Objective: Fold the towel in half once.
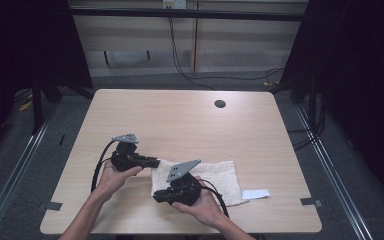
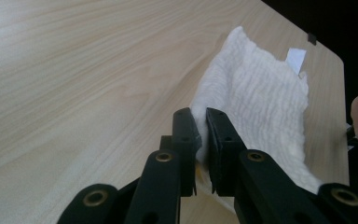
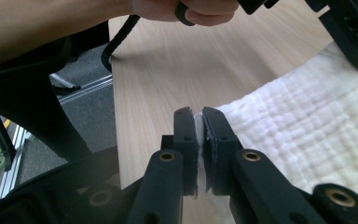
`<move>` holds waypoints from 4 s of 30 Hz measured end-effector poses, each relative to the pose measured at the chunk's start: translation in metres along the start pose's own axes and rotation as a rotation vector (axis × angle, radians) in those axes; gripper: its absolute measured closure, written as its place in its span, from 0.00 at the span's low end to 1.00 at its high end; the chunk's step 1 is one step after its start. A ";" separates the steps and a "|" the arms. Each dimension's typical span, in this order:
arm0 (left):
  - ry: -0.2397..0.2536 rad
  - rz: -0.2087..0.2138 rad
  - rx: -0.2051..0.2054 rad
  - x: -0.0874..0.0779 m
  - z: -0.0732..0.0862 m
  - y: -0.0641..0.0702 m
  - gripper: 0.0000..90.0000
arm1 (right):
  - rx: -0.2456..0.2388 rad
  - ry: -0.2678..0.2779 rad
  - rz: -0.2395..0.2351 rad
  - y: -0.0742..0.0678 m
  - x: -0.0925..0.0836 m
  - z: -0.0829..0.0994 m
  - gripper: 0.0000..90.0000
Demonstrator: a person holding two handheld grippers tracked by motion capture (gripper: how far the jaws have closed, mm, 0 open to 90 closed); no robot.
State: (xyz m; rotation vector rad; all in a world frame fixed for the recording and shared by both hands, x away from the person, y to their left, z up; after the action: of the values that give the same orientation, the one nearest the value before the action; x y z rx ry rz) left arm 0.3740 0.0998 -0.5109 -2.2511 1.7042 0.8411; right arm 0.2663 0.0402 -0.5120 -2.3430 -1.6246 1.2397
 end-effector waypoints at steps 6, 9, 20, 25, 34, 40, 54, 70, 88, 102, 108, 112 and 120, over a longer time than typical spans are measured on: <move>0.010 -0.019 -0.008 -0.005 -0.007 -0.003 0.93 | 0.005 0.015 -0.001 0.001 0.000 -0.006 0.95; -0.008 -0.024 -0.007 -0.007 -0.006 -0.004 0.93 | -0.001 0.027 -0.005 -0.002 -0.002 -0.012 0.95; -0.046 -0.057 -0.027 -0.023 -0.003 -0.011 0.93 | -0.024 0.069 -0.061 -0.017 -0.002 -0.042 0.95; -0.025 -0.060 -0.043 -0.036 -0.009 -0.014 0.92 | -0.047 0.086 -0.079 -0.026 -0.002 -0.057 0.95; -0.028 -0.089 -0.018 -0.049 -0.023 -0.012 0.92 | -0.080 0.143 -0.097 -0.038 -0.010 -0.077 0.95; -0.052 -0.070 -0.031 -0.026 -0.020 -0.010 0.92 | -0.061 0.125 -0.073 -0.026 -0.010 -0.062 0.95; -0.060 -0.029 0.023 0.002 -0.042 0.007 0.92 | -0.041 0.129 -0.017 -0.014 -0.038 -0.047 0.95; -0.113 0.021 0.042 0.038 -0.043 0.017 0.93 | 0.033 0.156 0.021 0.006 -0.060 -0.021 0.95; -0.102 0.067 0.016 0.080 -0.038 0.032 0.93 | 0.084 0.146 0.087 0.025 -0.072 0.016 0.95; -0.116 0.106 0.032 0.112 -0.031 0.049 0.91 | 0.116 0.104 0.117 0.039 -0.074 0.047 0.94; -0.120 0.111 0.010 0.120 -0.029 0.047 0.90 | 0.123 0.069 0.153 0.046 -0.077 0.064 0.93; -0.119 0.110 -0.004 0.126 -0.029 0.047 0.88 | 0.136 0.066 0.168 0.051 -0.081 0.069 0.92; -0.115 0.124 -0.004 0.135 -0.028 0.051 0.86 | 0.154 0.066 0.198 0.055 -0.085 0.076 0.87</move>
State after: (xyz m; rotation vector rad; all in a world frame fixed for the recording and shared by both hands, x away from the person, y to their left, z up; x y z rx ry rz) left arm 0.3587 -0.0407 -0.5527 -2.0735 1.8055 0.9810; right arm 0.2498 -0.0827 -0.5384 -2.4657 -1.2557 1.2539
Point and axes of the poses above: each handheld gripper's, and its own axes: x roughly forward along the jaws, z roughly out of its underside, y roughly to its right, the point moved 10 cm from there along x, roughly forward along the jaws, and after that the axes turned 15 degrees about x, right-handed, at the moved point
